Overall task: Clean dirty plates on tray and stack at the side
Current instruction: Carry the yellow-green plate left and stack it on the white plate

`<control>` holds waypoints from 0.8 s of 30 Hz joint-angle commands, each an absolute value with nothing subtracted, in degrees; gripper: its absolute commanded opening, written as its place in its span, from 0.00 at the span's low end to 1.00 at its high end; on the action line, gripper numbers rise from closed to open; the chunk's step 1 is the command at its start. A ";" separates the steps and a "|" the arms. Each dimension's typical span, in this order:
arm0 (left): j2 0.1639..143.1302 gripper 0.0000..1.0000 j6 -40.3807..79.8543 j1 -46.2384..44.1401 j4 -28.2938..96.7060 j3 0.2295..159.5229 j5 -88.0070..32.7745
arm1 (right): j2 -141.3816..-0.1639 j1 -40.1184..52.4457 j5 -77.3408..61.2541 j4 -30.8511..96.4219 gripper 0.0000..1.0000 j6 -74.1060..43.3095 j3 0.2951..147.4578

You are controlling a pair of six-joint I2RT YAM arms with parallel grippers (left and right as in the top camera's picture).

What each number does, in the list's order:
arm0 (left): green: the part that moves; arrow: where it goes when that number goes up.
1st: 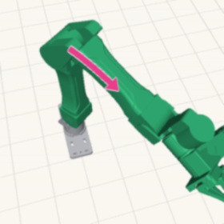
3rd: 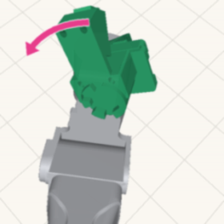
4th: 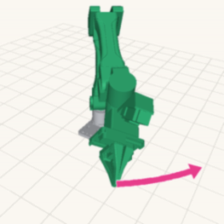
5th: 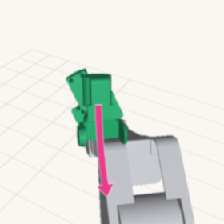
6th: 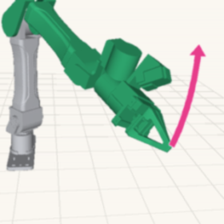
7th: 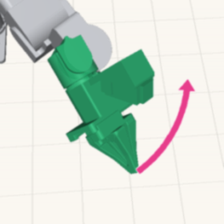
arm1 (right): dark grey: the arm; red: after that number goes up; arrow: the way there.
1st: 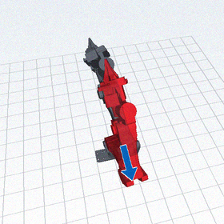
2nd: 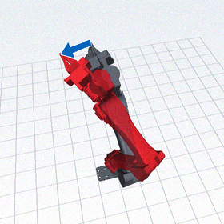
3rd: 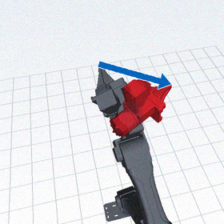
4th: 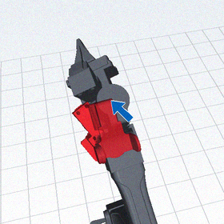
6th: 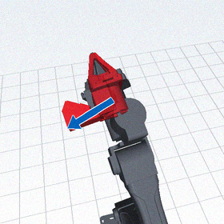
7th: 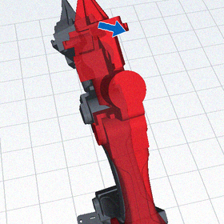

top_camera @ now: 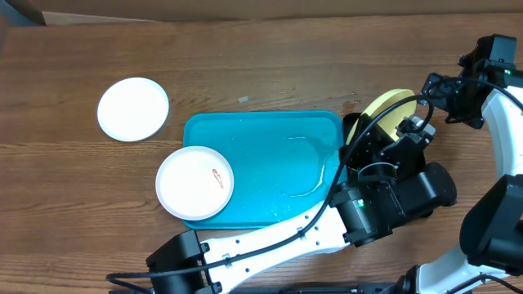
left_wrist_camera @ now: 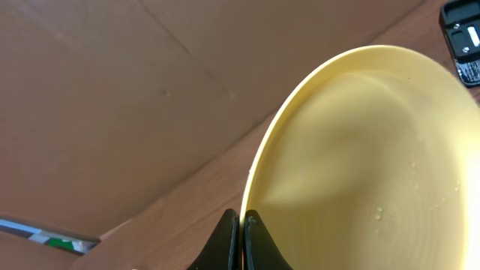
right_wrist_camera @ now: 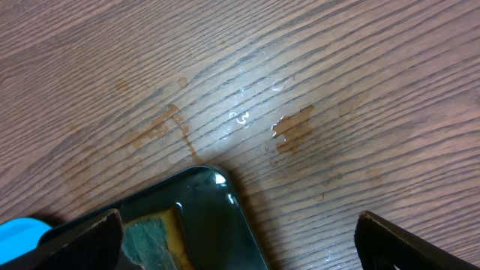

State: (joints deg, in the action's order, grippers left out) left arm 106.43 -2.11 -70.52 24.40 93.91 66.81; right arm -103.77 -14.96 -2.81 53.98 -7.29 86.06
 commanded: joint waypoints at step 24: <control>105.30 0.04 15.49 -60.36 35.20 95.31 41.47 | -103.53 -14.85 -3.05 53.67 1.00 -7.49 86.32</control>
